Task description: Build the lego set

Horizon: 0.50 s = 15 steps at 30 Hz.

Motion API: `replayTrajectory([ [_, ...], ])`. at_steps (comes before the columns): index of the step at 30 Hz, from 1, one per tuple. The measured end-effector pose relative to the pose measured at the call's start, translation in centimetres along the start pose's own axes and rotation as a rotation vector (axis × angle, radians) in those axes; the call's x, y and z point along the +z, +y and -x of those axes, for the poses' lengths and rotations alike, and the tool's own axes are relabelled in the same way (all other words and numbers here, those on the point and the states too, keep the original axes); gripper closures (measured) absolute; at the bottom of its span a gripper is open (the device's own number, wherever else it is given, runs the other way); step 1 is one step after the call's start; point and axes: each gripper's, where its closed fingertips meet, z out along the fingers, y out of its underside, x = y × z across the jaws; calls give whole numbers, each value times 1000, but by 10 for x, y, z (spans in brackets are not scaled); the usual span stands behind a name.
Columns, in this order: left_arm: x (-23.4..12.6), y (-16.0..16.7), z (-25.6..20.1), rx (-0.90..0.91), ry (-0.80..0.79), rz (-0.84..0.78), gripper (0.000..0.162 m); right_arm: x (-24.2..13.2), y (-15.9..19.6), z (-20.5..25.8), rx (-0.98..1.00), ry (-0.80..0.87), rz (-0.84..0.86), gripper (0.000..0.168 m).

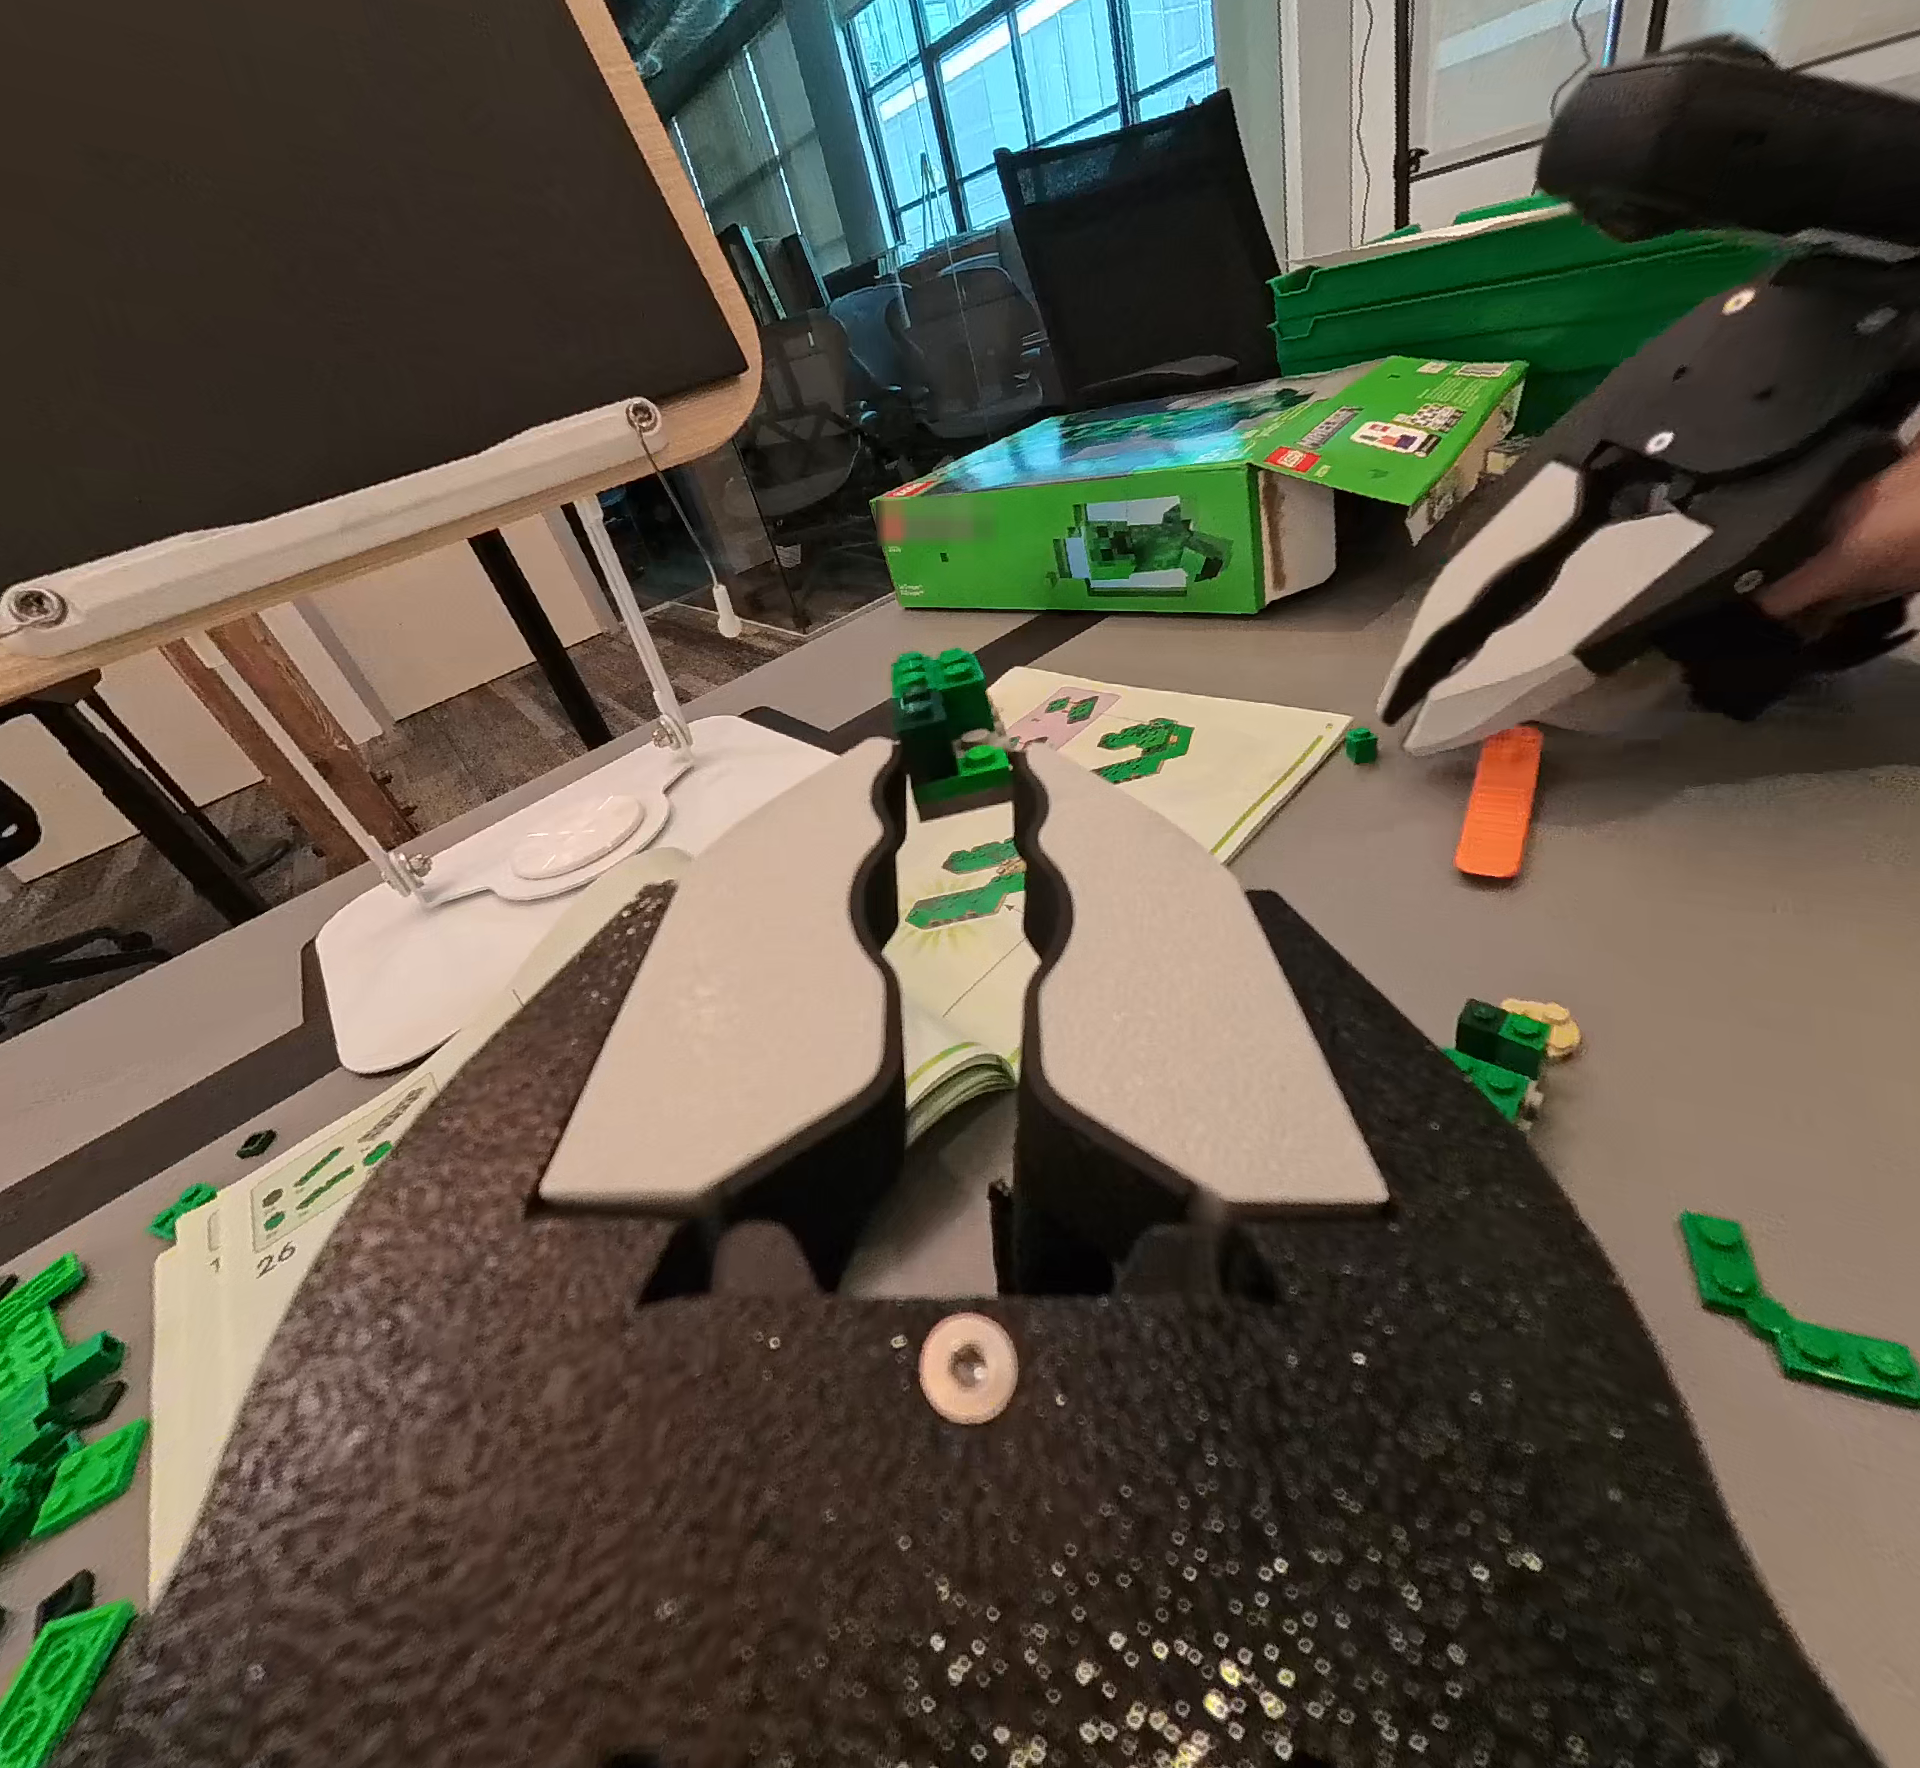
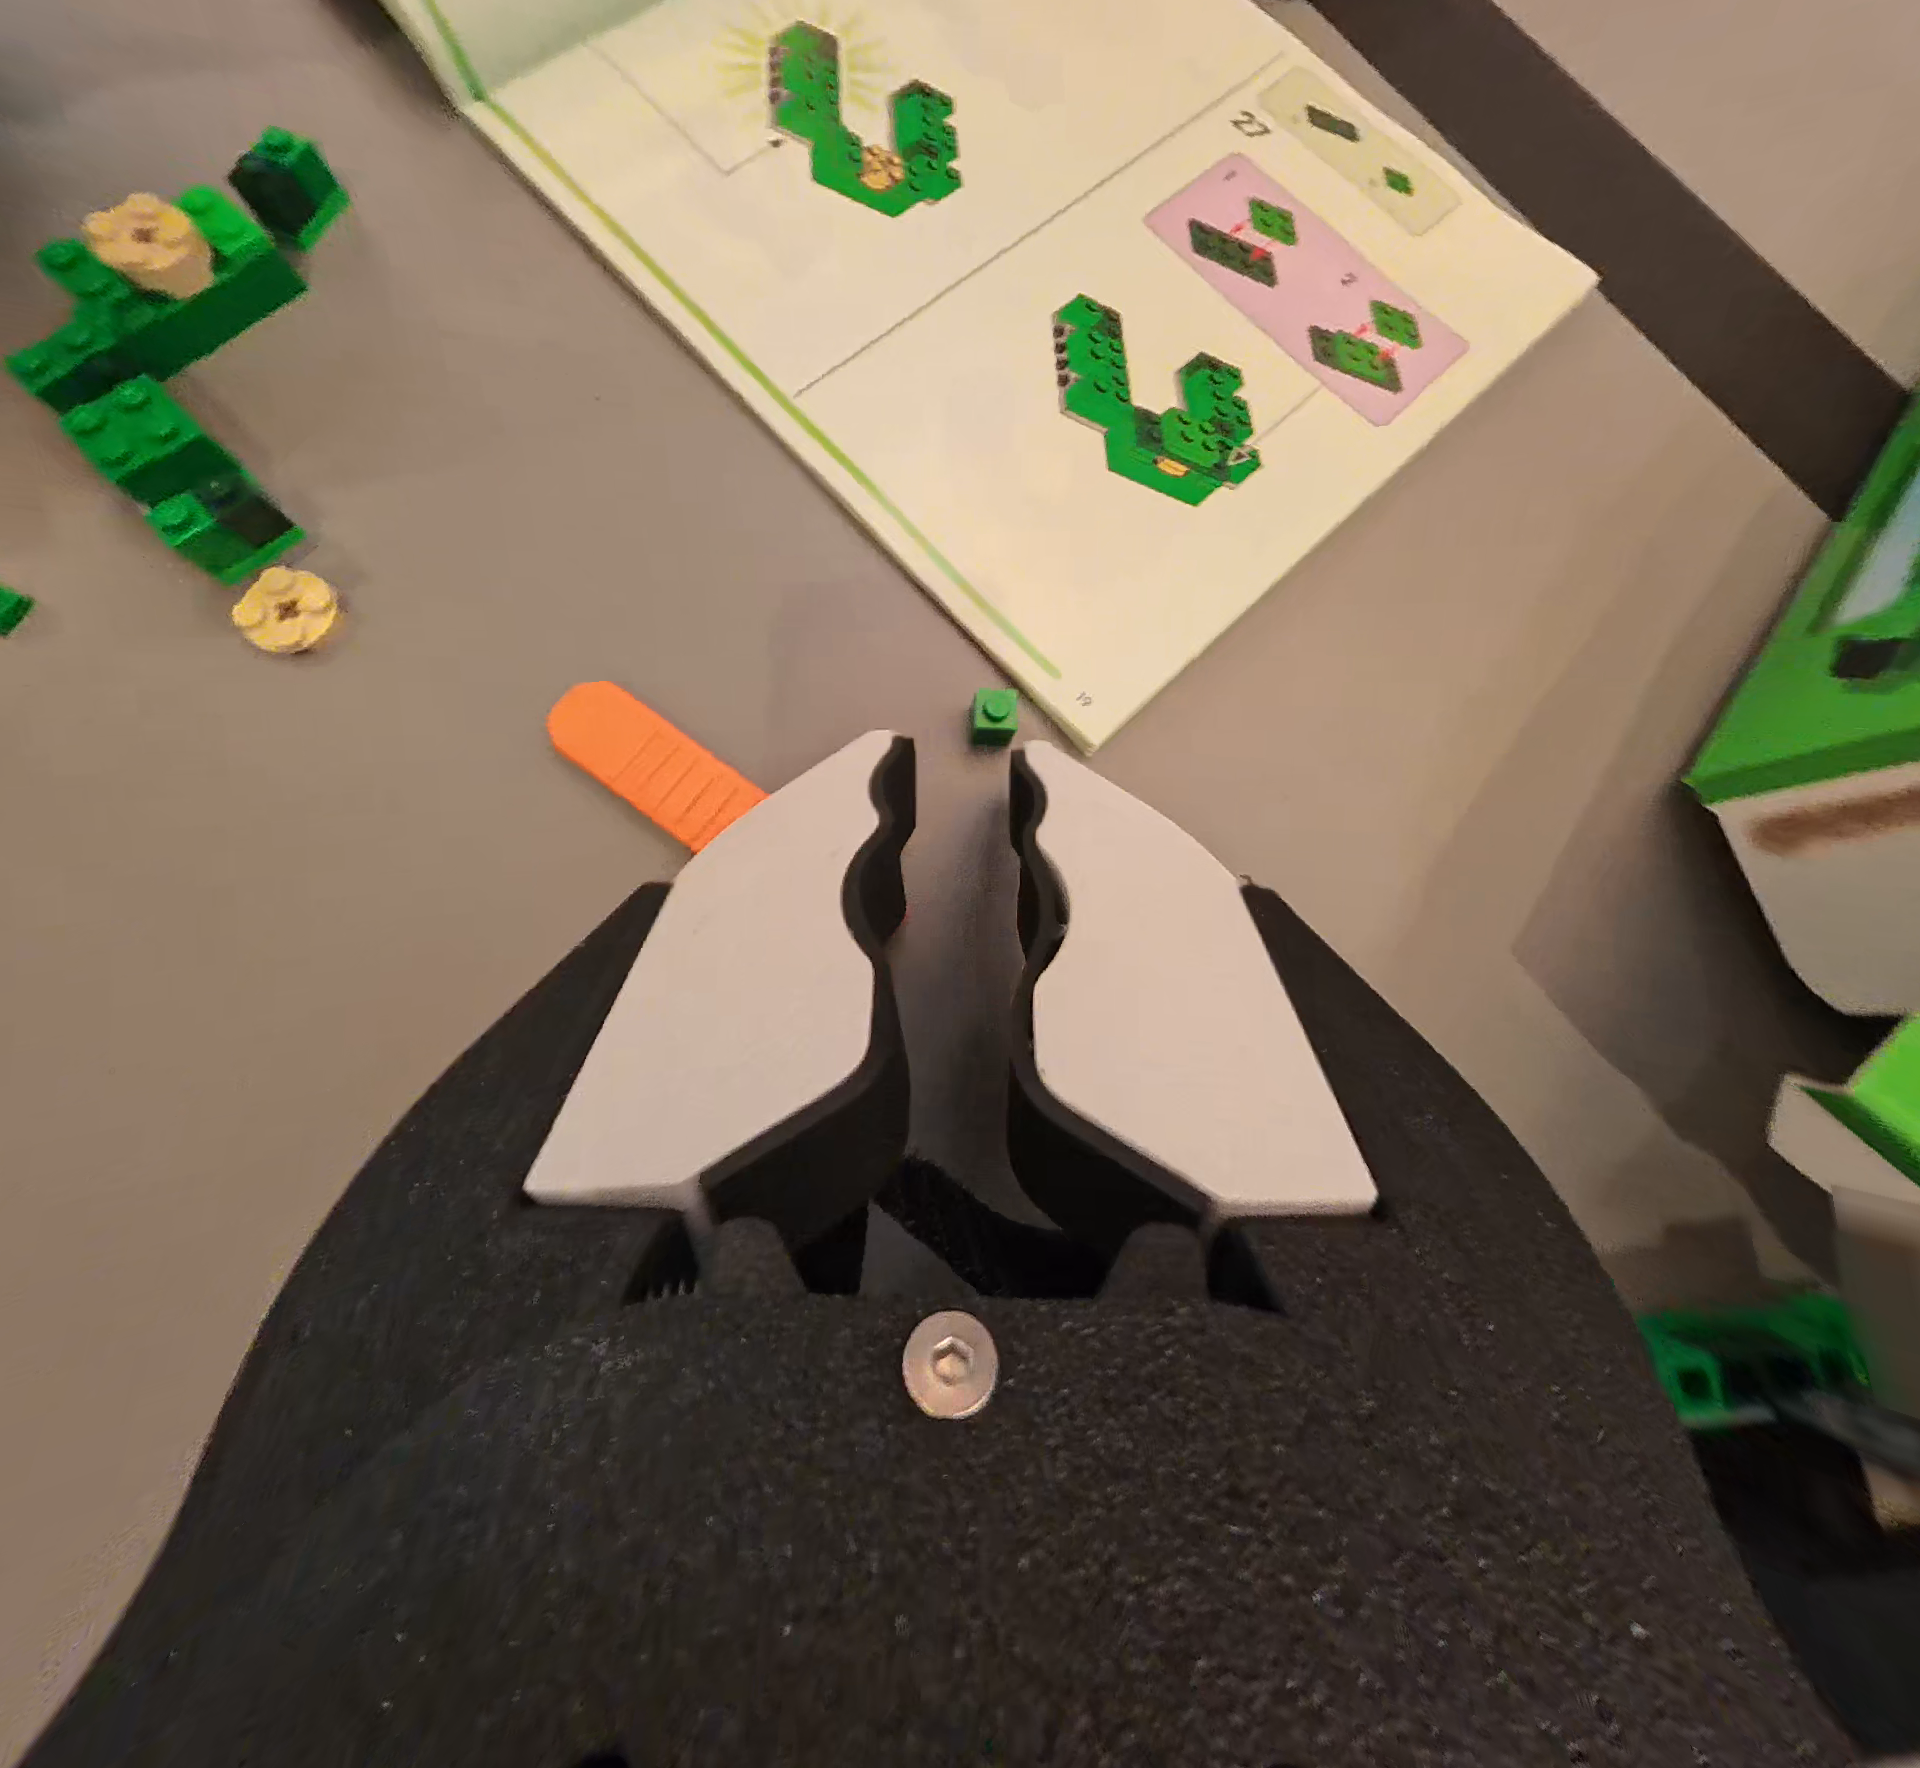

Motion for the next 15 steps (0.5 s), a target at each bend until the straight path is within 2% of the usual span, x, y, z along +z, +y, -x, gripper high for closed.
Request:
replayTrajectory([
  [6, 0, 1, -1, -3, 5, 1, 144, 4, -2, -7, -8, -26, -43, 152],
  [10, 0, 1, 0, -10, 7, 2, 144, 4, -5, -8, -4, -37, -62, 159],
  [15, 0, 1, 0, -9, 7, 2, 144, 5, -2, -6, -6, -56, -46, 154],
])
